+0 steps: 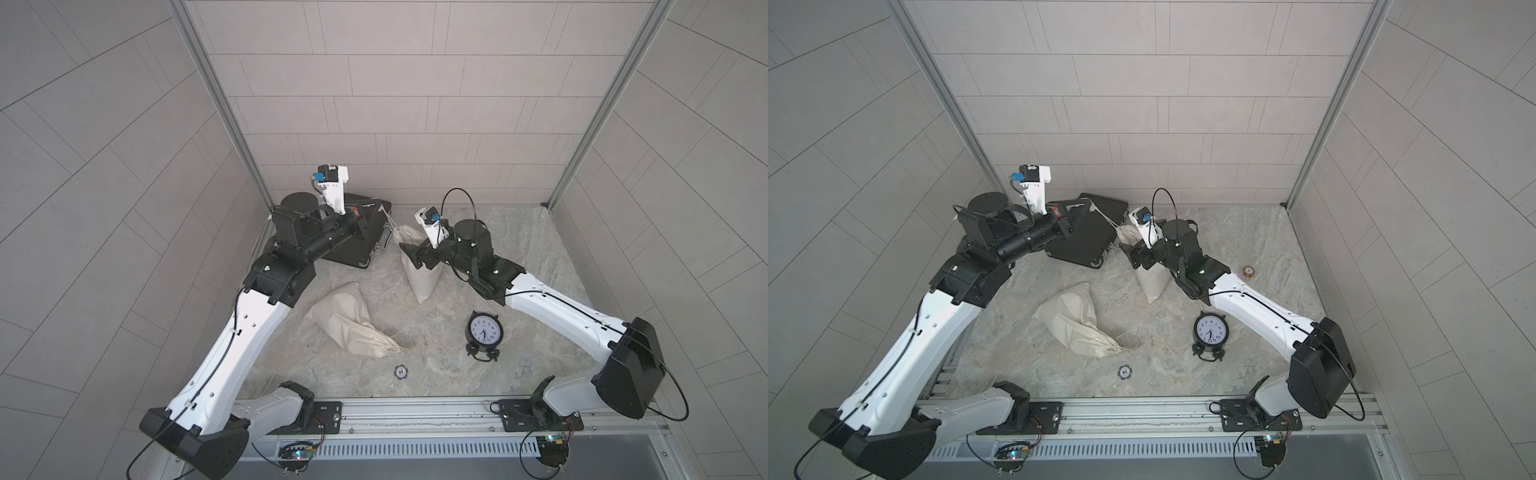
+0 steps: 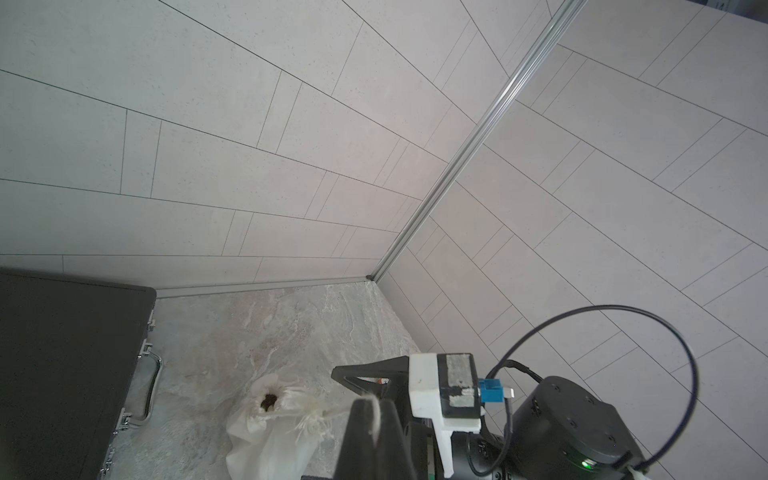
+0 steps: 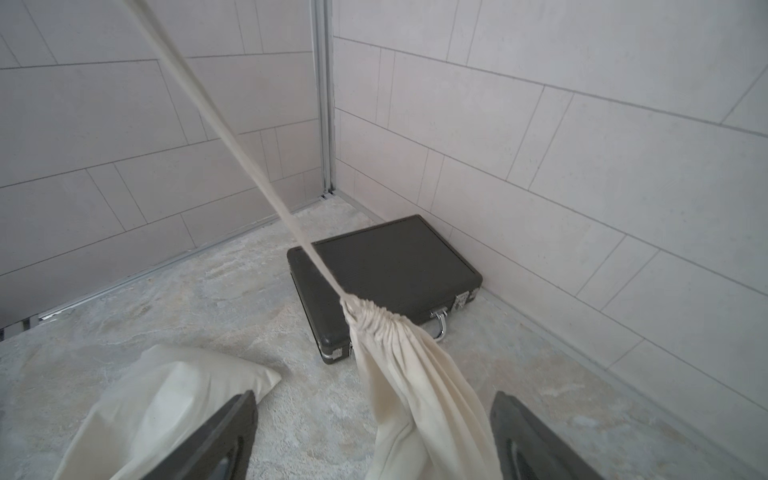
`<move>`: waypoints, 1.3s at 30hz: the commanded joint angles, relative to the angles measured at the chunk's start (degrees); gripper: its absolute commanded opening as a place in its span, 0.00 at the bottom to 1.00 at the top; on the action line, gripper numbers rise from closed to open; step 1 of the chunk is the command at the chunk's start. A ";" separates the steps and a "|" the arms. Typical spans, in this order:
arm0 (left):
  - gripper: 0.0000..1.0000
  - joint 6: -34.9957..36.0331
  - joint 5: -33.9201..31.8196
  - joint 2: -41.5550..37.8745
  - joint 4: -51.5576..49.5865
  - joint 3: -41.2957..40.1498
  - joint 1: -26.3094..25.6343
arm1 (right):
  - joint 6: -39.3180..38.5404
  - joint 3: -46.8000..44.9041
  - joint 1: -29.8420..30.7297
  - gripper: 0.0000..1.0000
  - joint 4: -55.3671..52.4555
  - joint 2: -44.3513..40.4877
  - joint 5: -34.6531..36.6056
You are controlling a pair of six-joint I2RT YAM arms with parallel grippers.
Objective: Close the soil bag
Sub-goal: Frap the soil bag at the center of the board.
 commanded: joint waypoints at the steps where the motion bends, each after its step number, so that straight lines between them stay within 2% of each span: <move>1: 0.00 -0.42 0.71 -0.21 2.54 1.92 0.25 | -2.01 2.68 2.09 0.92 3.44 1.91 3.51; 3: 0.00 -0.59 0.64 -0.28 2.59 1.87 0.29 | -2.02 3.92 2.97 0.90 5.47 4.04 6.71; 6: 0.00 -0.80 0.88 -0.44 2.60 1.85 0.29 | -2.01 6.00 3.53 0.86 6.70 6.64 6.96; 11: 0.00 -0.80 0.63 -0.63 2.75 2.09 0.29 | -2.16 7.93 4.69 0.74 8.43 9.42 7.18; 13: 0.00 -0.79 0.63 -0.62 2.66 2.13 0.33 | -1.92 8.04 5.02 0.63 9.35 10.28 8.92; 16: 0.00 -0.44 0.52 -0.78 2.43 2.54 0.32 | -0.36 7.53 5.21 0.36 10.36 11.54 17.84; 17: 0.00 -0.33 0.24 -0.90 2.19 2.86 0.33 | 0.01 6.70 5.19 0.31 11.44 11.92 21.15; 21: 0.00 0.09 -1.00 -1.64 1.16 4.14 0.50 | 0.62 2.63 4.66 0.20 15.13 13.55 30.17; 25: 0.00 0.41 -0.98 -2.40 0.78 5.66 0.86 | 1.03 -0.85 3.37 0.16 17.67 15.80 33.25; 31: 0.00 1.42 -2.34 -3.46 -1.47 7.96 1.59 | 4.00 -4.34 -0.38 0.16 17.50 19.18 34.49; 35: 0.00 1.71 -3.50 -4.48 -2.24 8.26 2.79 | 4.76 -6.96 -3.88 0.19 17.39 18.90 33.00; 39: 0.00 1.86 -3.73 -5.46 -2.42 8.06 3.75 | 3.77 -7.61 -8.48 0.17 14.89 15.06 29.99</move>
